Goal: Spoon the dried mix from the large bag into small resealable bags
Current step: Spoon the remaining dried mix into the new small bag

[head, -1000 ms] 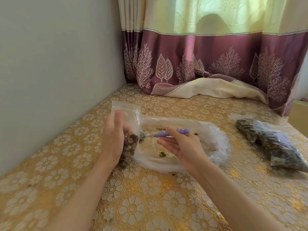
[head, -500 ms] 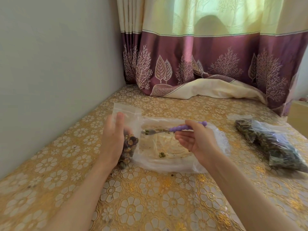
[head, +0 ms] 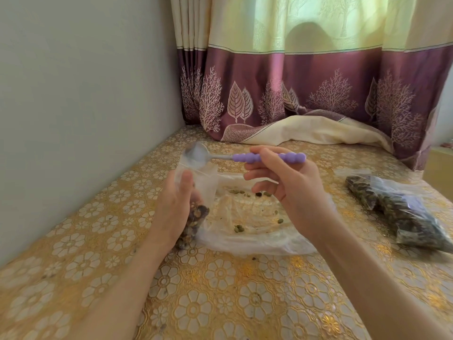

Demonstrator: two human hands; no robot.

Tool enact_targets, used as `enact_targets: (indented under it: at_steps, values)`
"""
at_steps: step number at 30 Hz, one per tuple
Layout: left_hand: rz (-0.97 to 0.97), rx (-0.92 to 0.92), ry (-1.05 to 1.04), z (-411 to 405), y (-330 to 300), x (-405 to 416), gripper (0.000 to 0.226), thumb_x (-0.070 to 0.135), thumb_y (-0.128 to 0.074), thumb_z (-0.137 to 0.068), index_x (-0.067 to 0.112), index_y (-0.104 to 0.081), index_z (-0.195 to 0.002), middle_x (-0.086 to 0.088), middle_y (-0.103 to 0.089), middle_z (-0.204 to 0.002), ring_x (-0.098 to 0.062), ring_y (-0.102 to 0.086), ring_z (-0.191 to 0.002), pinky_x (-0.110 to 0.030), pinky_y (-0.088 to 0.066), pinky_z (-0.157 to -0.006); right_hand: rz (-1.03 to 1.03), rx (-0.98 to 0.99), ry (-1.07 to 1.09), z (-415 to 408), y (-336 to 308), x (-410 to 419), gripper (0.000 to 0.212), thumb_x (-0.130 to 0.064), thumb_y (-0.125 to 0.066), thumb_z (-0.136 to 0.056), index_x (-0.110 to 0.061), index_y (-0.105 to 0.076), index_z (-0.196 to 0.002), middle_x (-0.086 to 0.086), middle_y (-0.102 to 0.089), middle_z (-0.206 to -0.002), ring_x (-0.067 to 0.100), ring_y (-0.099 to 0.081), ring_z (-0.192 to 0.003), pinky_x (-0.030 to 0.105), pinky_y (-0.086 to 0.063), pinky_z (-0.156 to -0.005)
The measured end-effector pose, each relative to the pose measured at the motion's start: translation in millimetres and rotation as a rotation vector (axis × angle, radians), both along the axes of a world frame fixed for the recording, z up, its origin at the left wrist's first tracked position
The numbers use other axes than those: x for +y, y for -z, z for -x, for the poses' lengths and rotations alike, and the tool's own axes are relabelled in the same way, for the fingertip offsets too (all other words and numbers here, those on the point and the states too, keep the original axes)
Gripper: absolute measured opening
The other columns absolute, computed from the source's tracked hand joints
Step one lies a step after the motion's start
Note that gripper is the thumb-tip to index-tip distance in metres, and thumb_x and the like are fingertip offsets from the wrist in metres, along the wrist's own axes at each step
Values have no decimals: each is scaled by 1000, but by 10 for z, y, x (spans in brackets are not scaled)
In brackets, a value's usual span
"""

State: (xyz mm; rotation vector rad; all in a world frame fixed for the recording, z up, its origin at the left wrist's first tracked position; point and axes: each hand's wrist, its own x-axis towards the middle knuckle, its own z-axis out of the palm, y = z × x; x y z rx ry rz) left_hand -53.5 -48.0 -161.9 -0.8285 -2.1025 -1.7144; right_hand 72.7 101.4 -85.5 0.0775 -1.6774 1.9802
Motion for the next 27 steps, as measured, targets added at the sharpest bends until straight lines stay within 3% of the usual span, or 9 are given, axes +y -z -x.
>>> enact_targets:
  at_steps: [2,5,10,14,17,23,27]
  values:
    - [-4,-9,2,16,9,-2,54,60,-26,-89,14,-53,-99,0,-58,-71,3,-55,-62,-2,-38,-62,10,6,-20,4,9,13,16,-11,-52,-95,-7,-68,-92,14,-74,-93,16,-65,-69,22,-52,-54]
    - [-12,-50,25,37,17,-7,57,65,-26,-86,17,-52,-102,-10,-63,-76,-13,-60,-68,-6,-40,-63,30,22,15,14,24,70,26,-15,-51,-96,-11,-72,-81,15,-74,-92,16,-63,-69,22,-51,-54]
    - [-45,-72,11,29,25,-6,57,74,-22,-77,29,-50,-97,-8,-64,-72,-13,-61,-66,-15,-41,-66,150,39,220,45,95,200,36,-25,-49,-98,-12,-68,-71,7,-74,-78,11,-57,-60,19,-48,-52]
    - [-74,-86,-18,53,52,-8,60,75,-21,-77,28,-50,-102,-4,-64,-73,-12,-62,-67,-9,-39,-63,36,-32,379,72,221,326,35,-28,-47,-99,-8,-64,-76,6,-72,-71,10,-51,-52,19,-44,-46]
    - [-77,-83,-2,59,66,-13,53,74,-23,-79,32,-50,-96,-9,-63,-73,-15,-61,-67,-16,-43,-66,-88,-128,423,83,310,419,35,-28,-48,-99,-7,-62,-75,1,-63,-58,10,-48,-47,20,-42,-43]
    - [-52,-44,-3,61,61,-13,58,72,-22,-81,23,-51,-96,-8,-60,-72,-2,-55,-60,-3,-39,-61,-261,-150,445,69,360,510,41,-24,-48,-98,-10,-61,-62,3,-64,-51,16,-33,-46,24,-24,-41]
    - [-38,-47,-23,53,60,-4,58,70,-22,-81,23,-51,-97,-2,-58,-75,5,-53,-61,-1,-37,-60,-272,-193,409,94,393,517,39,-19,-47,-99,-8,-60,-64,5,-66,-53,12,-34,-43,18,-25,-38]
